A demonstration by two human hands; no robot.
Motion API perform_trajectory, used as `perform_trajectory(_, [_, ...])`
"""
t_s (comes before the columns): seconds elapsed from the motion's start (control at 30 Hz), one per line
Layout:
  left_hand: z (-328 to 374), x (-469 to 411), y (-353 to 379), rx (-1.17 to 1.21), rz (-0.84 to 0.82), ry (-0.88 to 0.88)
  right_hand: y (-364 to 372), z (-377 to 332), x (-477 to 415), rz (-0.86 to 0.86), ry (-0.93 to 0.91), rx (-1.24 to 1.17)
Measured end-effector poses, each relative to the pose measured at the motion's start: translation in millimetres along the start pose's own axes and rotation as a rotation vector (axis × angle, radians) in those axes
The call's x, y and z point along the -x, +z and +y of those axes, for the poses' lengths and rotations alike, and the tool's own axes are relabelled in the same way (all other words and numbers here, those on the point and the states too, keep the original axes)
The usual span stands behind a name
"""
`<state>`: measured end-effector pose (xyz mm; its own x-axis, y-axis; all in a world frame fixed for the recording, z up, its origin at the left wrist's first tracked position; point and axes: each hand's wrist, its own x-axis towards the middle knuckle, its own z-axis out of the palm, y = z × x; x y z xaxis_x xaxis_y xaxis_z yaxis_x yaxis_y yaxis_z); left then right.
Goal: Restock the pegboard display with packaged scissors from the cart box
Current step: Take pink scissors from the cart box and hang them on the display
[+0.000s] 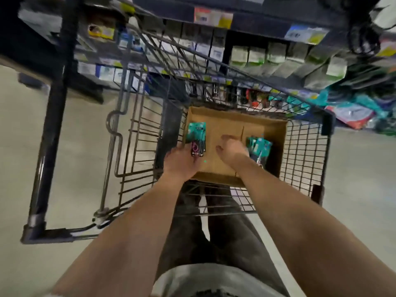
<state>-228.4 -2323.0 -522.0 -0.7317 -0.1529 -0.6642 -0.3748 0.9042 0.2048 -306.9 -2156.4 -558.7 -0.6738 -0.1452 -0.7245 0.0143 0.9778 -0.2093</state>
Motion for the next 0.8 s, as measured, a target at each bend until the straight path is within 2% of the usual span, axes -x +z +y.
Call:
perform_trajectory(0.17, [-10, -27, 29, 0.109, -0.038, -0.049, 38, -21, -53, 0.015, 0.083, -0.223])
perform_trajectory(0.33, [-23, -47, 61, 0.082, -0.024, 0.038, 83, -28, -98, 0.0, 0.142, -0.403])
perform_trajectory(0.47, [-37, -58, 83, 0.084, -0.004, 0.038, 117, -32, -128, -0.009, 0.187, -0.496])
perform_trajectory(0.63, [-43, -68, 99, 0.128, 0.014, -0.021, 136, -33, -146, 0.026, 0.299, -0.588])
perform_trajectory(0.8, [-37, -74, 105, 0.153, 0.041, -0.021, 133, -25, -147, -0.01, 0.379, -0.86])
